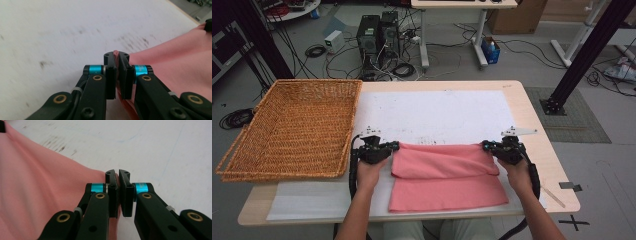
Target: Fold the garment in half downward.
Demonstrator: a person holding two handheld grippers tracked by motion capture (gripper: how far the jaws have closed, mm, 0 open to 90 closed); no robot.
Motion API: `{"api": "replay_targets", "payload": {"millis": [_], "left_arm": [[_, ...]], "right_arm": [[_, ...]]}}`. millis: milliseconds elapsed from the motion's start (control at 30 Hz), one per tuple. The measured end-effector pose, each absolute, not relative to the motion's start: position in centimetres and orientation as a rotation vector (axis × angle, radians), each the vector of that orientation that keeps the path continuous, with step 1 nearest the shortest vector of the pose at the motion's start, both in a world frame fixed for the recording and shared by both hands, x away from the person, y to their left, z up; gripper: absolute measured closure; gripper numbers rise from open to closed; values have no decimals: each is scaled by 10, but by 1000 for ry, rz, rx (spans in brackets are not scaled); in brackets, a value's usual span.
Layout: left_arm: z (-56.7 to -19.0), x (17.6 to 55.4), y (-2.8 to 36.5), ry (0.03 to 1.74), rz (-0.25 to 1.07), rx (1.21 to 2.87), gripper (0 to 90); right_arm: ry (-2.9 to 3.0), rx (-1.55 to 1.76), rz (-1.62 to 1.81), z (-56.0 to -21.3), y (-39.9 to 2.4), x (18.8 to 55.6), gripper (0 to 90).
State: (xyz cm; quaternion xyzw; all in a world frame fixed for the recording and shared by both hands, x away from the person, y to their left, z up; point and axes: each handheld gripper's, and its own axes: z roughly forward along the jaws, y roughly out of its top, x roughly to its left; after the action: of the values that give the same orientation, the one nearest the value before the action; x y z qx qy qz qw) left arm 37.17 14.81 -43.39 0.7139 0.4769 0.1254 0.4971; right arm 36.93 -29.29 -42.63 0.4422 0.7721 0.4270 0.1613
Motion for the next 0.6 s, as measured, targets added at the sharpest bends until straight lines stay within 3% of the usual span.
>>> {"api": "replay_targets", "payload": {"millis": [200,400,433,467,500,600], "left_arm": [[-432,397,149,1139,385,1706,847],[-444,405,153,1179,385,1721,824],[-444,405,152,1202,386,1713,722],[-444,404,152,1228,378,1703,596],[-444,402,152,1235,383,1703,525],[-441,393,153,1247,415,1678,441]], "right_arm": [[2092,1298,1273,-427,-290,398,869],[2082,1275,1204,-429,-276,418,859],[2082,1290,1198,-430,-274,418,841],[2080,1289,1186,-431,-274,419,784],[2077,1297,1185,-432,-274,418,703],[2061,1321,1219,-427,-282,414,568]]}}
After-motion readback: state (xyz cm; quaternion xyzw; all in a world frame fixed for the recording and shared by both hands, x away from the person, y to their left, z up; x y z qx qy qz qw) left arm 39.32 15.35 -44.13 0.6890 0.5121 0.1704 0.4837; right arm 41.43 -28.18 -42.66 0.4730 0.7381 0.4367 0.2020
